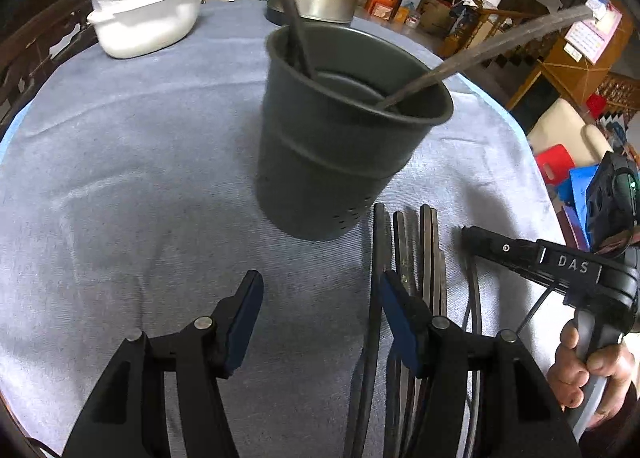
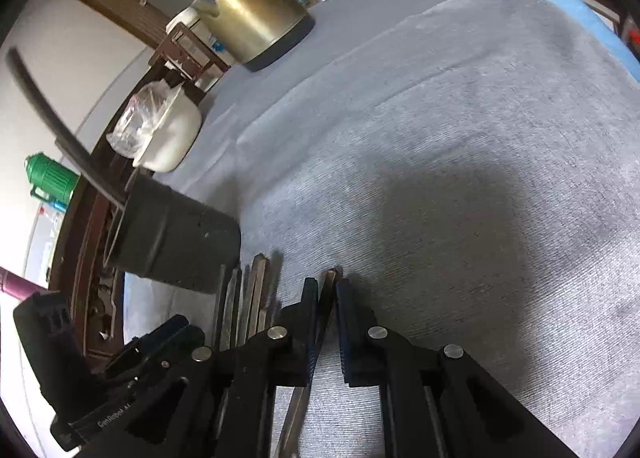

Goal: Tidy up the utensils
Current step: 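Close the left tool on a chopstick while the right tool grasps another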

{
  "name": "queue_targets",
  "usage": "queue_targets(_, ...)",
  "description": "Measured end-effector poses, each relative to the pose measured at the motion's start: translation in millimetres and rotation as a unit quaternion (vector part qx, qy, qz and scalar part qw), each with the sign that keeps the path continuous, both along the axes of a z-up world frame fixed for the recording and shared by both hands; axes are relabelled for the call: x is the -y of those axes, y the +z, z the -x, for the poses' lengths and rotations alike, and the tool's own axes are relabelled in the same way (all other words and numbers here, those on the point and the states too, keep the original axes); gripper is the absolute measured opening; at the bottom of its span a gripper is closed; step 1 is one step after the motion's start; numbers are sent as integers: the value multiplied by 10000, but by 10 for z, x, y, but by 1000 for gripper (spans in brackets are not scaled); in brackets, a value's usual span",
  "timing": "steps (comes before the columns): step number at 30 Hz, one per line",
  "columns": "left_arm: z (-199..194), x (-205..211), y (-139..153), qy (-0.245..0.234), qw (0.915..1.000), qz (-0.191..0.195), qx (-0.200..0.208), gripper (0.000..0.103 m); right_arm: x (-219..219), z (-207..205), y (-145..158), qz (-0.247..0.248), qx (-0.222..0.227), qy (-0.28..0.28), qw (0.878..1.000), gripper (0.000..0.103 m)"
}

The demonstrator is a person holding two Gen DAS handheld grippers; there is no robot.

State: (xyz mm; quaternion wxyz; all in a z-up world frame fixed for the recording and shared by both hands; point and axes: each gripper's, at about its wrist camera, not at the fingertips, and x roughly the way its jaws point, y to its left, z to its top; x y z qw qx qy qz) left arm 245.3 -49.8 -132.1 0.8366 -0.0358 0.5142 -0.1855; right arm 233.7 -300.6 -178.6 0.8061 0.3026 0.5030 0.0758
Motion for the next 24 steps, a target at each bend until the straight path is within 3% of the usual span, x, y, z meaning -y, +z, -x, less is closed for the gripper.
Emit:
queue_targets(9, 30, 138, -34, 35, 9999, -77, 122, 60, 121, 28, -18, -425, -212, -192, 9987, 13)
queue_targets(11, 101, 153, -53, -16, 9998, -93, 182, 45, 146, 43, -4, -377, -256, -200, 9988, 13)
queue_targets(13, 168, 132, -43, -74, 9997, -58, 215, 37, 156, 63, 12, -416, -253, -176, 9987, 13)
queue_targets(15, 202, 128, -43, -124, 9998, -14, 186, 34, 157, 74, 27, -383, -253, -181, 9988, 14)
queue_targets(19, 301, 79, -68, -225, 9996, -69, 137, 22, 150, 95, 26, -369, -340, -161, 9986, 29)
queue_targets(24, 361, -59, -57, -271, 9996, -47, 31, 21, 52, 90, 40, -148, -309, -22, 9994, 30)
